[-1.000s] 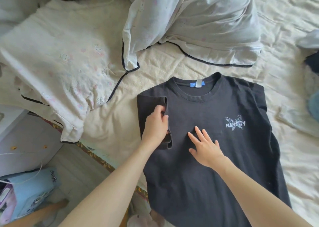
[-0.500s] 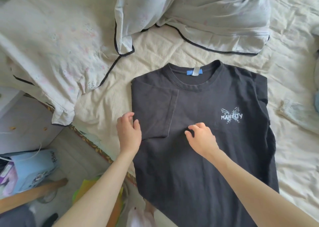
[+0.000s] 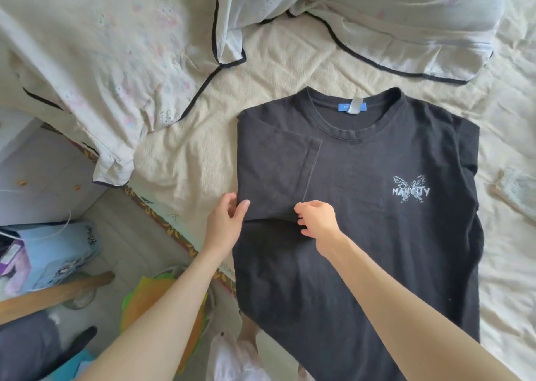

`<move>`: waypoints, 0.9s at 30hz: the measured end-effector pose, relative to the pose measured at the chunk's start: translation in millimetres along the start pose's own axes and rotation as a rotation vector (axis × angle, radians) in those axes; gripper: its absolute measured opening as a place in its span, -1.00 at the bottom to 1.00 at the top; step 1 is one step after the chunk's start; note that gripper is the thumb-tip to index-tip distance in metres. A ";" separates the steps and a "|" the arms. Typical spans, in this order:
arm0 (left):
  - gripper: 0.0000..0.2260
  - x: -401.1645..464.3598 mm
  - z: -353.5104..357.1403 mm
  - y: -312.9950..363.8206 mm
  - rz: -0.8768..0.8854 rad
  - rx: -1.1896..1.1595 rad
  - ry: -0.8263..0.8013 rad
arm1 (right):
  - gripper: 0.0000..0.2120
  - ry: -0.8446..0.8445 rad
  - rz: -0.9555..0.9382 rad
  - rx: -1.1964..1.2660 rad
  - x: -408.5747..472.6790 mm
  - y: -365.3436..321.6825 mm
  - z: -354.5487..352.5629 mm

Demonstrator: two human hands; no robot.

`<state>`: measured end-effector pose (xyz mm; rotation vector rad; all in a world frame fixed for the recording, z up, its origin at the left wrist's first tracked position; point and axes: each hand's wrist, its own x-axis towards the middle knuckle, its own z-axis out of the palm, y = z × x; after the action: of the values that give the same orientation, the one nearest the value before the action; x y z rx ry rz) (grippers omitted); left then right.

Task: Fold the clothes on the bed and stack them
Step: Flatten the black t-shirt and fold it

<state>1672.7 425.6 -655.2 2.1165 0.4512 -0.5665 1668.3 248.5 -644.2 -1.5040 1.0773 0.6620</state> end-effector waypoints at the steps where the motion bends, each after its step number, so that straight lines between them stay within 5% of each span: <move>1: -0.73 -1.1 0.2 -0.9 0.012 -0.003 -0.025 | -0.96 0.011 -0.002 0.027 -0.8 0.3 -1.5; 7: -0.94 -1.1 -2.0 -7.2 0.008 0.024 0.058 | -0.83 0.018 -0.027 -0.048 -3.7 9.6 -4.0; 10: -0.89 -3.6 -2.8 1.4 0.047 0.166 0.065 | -0.91 0.038 -0.073 -0.077 -4.0 10.0 -6.6; 15: -0.63 -11.4 0.8 18.0 0.473 0.672 0.219 | -0.67 0.351 -0.528 -0.618 -9.3 15.8 -26.3; 19: -0.44 6.3 16.6 32.0 0.606 0.978 -0.043 | -0.53 0.270 -0.779 -0.996 1.7 7.0 -36.3; 22: -0.26 34.2 15.3 35.2 0.640 1.097 -0.132 | -0.44 0.203 -0.774 -0.723 14.9 -18.2 -24.2; 25: -0.06 55.7 5.9 40.5 0.626 1.179 -0.165 | -0.37 0.203 -0.433 -0.105 33.2 -56.0 -11.8; 27: -0.05 60.4 4.1 43.2 0.629 1.221 -0.173 | -0.54 0.174 -0.228 0.137 42.3 -74.4 -10.2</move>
<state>1743.8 404.9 -661.8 3.0614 -0.8843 -0.7151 1751.2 224.9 -644.8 -1.5565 1.0392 0.2973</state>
